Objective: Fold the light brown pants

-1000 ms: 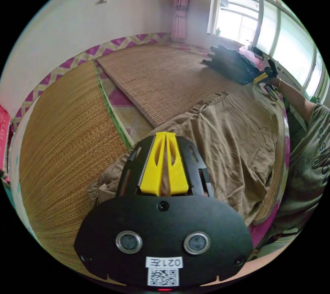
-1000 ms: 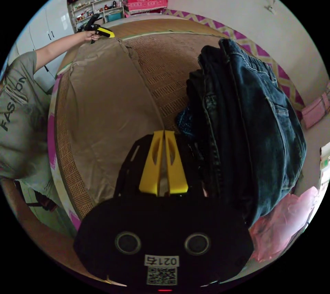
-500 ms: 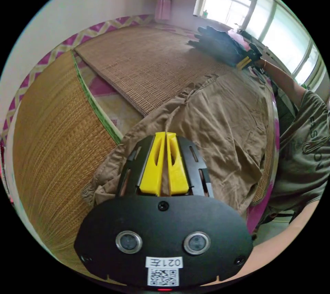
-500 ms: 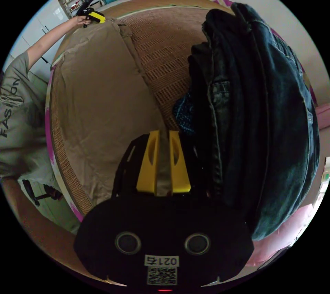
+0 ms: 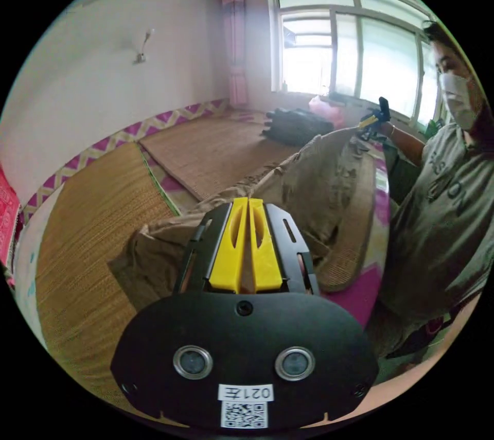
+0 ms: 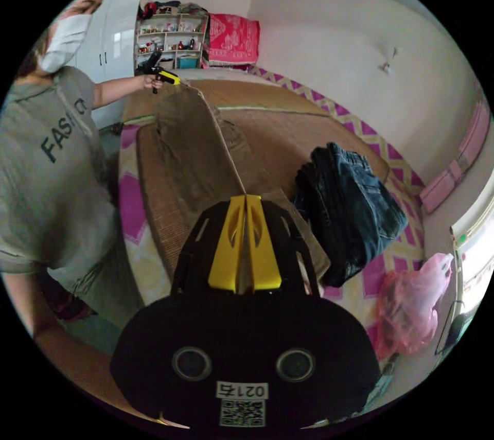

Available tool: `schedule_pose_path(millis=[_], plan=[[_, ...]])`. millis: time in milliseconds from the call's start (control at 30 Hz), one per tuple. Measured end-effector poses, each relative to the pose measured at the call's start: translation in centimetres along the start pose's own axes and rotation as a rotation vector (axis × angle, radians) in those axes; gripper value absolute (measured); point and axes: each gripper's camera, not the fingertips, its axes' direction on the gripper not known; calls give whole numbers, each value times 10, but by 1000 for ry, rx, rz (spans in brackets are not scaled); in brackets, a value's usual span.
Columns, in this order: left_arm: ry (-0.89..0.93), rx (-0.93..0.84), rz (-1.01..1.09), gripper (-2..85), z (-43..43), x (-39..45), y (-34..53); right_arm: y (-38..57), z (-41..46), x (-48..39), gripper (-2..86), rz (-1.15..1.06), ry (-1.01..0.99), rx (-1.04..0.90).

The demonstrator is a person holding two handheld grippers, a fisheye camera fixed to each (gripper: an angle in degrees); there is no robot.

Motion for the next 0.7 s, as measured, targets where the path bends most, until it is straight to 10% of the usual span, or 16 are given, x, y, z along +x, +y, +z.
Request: schedule_pose_path(millis=[700], plan=[[159,170,-487,-9,-120,95,230,184,2,-166,96,269,-373,-186]])
